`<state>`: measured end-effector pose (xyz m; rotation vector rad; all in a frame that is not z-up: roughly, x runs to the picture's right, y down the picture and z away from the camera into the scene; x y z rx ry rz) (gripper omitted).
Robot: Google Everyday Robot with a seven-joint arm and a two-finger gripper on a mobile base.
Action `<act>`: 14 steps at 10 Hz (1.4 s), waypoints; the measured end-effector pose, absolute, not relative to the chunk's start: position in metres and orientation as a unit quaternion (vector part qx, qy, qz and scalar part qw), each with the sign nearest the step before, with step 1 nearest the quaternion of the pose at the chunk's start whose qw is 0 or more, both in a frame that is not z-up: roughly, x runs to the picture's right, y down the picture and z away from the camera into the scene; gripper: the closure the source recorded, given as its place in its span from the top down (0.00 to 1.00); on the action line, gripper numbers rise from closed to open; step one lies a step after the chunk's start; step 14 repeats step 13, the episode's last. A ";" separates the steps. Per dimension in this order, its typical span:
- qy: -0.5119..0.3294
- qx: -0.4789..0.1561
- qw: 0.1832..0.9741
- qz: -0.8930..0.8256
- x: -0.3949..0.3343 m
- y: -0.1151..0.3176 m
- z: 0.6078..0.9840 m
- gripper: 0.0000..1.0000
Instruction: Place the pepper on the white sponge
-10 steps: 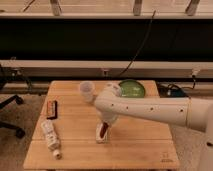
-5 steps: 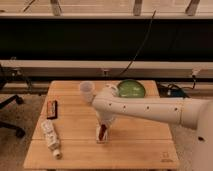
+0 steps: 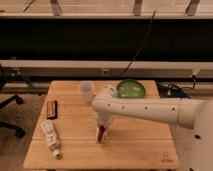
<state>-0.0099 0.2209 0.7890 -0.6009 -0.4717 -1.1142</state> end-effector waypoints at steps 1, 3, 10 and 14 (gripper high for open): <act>-0.221 -0.277 0.780 -0.516 -0.012 0.221 0.789 0.70; -0.224 -0.275 0.779 -0.517 -0.013 0.223 0.790 0.80; -0.226 -0.274 0.777 -0.519 -0.017 0.224 0.790 0.80; -0.227 -0.272 0.777 -0.520 -0.012 0.219 0.794 0.80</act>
